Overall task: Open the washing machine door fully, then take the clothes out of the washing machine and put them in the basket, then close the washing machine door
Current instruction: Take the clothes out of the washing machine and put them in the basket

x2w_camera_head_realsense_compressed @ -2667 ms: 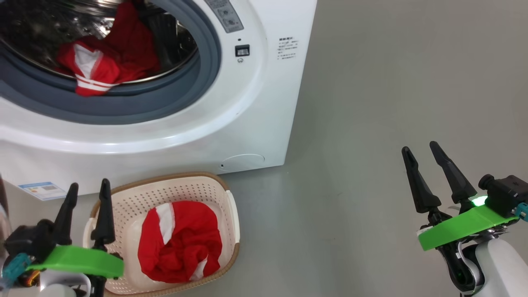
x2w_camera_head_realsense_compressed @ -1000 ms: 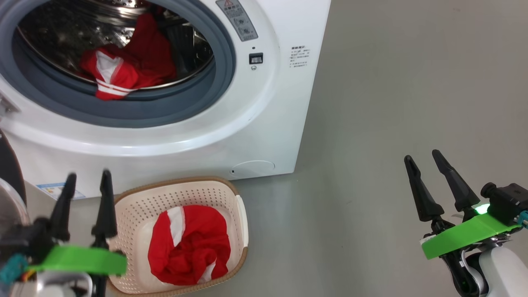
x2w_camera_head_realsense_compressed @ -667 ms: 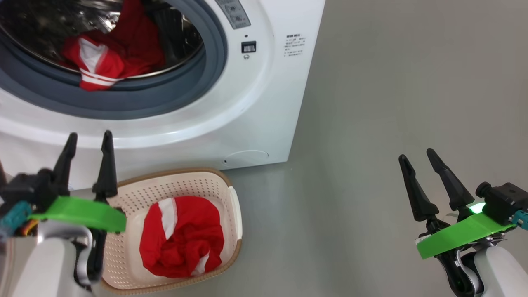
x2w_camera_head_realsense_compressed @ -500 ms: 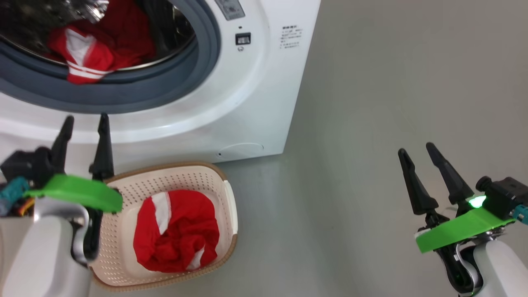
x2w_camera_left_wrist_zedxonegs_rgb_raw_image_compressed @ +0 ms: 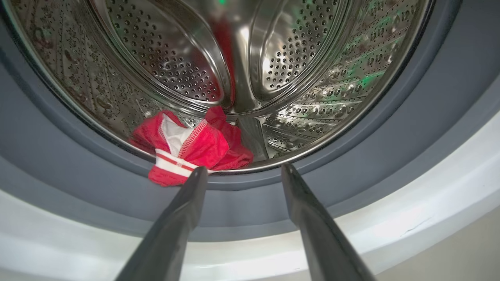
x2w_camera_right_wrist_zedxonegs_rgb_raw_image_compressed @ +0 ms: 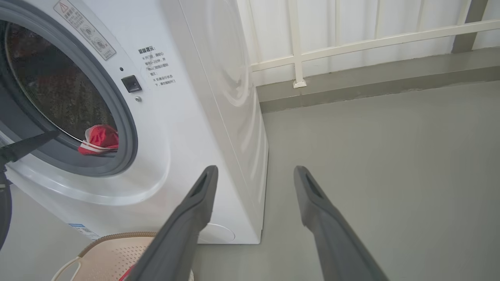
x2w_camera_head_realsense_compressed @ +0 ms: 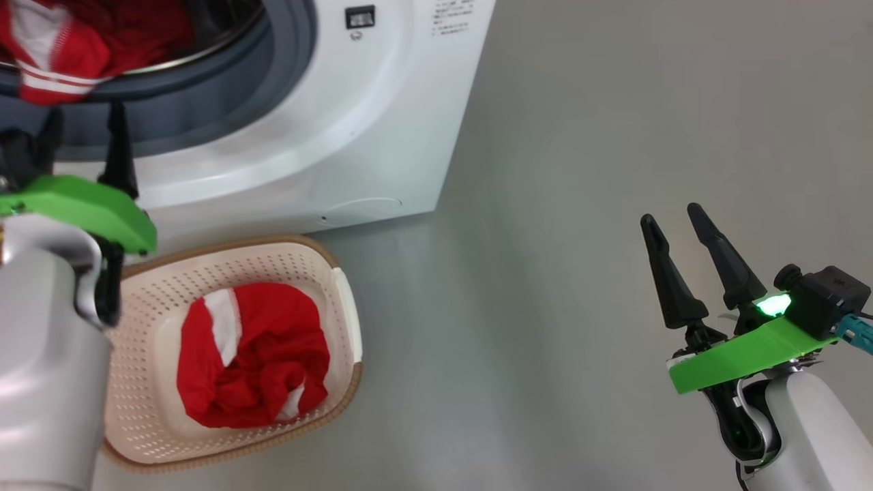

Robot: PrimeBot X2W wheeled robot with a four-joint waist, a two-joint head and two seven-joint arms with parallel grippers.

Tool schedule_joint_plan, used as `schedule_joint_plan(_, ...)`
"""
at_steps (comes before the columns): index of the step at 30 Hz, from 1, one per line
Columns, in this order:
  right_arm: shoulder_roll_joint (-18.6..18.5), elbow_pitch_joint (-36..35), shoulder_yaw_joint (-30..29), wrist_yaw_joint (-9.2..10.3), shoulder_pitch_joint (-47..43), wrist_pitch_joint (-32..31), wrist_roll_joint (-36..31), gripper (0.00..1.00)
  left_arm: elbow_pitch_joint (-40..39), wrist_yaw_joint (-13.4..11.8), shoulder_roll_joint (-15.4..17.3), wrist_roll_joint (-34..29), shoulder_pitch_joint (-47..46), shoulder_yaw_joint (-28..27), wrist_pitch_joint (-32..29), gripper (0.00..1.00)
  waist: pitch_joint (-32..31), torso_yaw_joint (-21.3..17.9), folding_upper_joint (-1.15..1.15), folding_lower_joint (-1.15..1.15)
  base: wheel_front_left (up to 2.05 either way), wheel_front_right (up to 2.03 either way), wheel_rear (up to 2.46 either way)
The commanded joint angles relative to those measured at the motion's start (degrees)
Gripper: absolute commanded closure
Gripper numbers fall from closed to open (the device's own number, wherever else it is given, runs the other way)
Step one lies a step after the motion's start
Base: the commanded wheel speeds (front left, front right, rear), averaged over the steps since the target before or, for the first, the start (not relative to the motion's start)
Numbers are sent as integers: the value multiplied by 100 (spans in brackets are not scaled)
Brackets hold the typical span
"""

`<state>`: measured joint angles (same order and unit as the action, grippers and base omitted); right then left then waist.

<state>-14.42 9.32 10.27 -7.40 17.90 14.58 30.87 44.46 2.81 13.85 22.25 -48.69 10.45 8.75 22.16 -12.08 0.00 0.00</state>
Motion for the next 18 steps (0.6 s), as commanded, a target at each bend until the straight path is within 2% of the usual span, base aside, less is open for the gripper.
schedule_joint_plan(1,-5,-139,104,-9,65,42,-1,0,132,-50,272,-85,-385,-128,75,0,212,-173,0,0,0,0,0)
schedule_joint_plan(9,95,-168,150,-9,212,42,13,0,926,-201,440,-171,-1252,-122,77,0,525,-402,0,0,0,0,0)
schedule_joint_plan(18,200,-182,176,-9,330,42,32,0,1710,-541,661,-265,-2087,-109,-5,0,839,-624,0,0,0,0,0)
